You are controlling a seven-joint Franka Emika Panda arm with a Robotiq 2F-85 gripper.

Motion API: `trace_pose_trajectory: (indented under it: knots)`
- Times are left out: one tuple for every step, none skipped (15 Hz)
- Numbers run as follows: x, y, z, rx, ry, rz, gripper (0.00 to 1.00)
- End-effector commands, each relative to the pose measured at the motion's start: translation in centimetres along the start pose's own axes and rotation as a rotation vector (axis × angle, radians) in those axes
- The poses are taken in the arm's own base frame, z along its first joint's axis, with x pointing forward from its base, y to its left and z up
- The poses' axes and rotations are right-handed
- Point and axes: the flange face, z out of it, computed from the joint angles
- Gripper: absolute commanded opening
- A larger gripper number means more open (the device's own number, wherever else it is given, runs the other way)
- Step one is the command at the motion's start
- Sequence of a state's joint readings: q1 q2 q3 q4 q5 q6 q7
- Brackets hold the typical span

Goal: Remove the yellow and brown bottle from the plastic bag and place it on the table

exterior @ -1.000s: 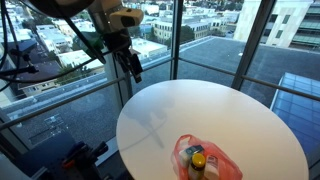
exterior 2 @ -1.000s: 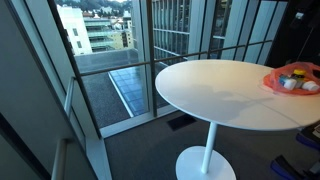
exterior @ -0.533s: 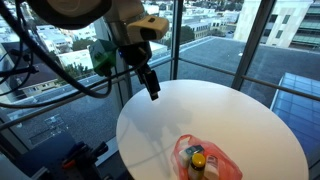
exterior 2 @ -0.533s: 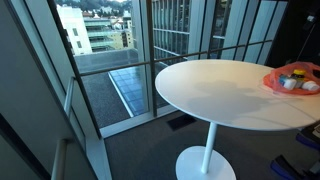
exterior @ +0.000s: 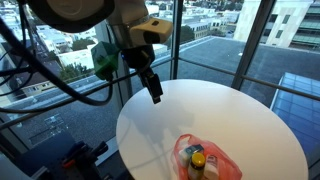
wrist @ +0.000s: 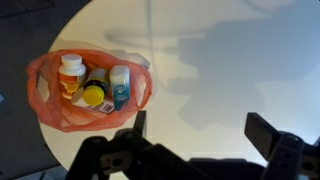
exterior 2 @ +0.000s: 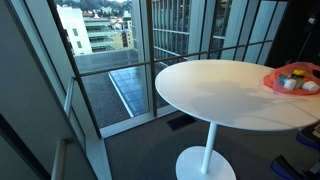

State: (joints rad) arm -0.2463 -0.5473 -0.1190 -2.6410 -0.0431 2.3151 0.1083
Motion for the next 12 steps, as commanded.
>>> trace_pose_trajectory:
  knots:
    - [0.7, 1.6, 0.7, -0.018, 0.009, 0.034, 1.00]
    - [0.9, 2.4, 1.0, -0.021, 0.017, 0.046, 1.00]
    - [1.2, 3.0, 1.3, -0.021, 0.021, 0.057, 1.00]
    - [1.5, 3.8, 1.7, -0.020, 0.027, 0.074, 1.00]
    - [1.8, 4.6, 2.0, -0.018, 0.035, 0.091, 1.00]
    - [2.1, 5.6, 2.5, -0.015, 0.038, 0.114, 1.00]
    - [2.4, 6.5, 2.8, -0.018, 0.045, 0.135, 1.00]
    - [2.7, 7.6, 3.3, -0.021, 0.050, 0.158, 1.00]
    - [2.9, 8.4, 3.7, -0.022, 0.054, 0.175, 1.00]
    - [3.1, 9.4, 4.3, -0.026, 0.055, 0.193, 1.00]
    - [3.3, 10.3, 4.9, -0.032, 0.057, 0.209, 1.00]
    - [3.4, 11.3, 5.5, -0.035, 0.054, 0.227, 1.00]
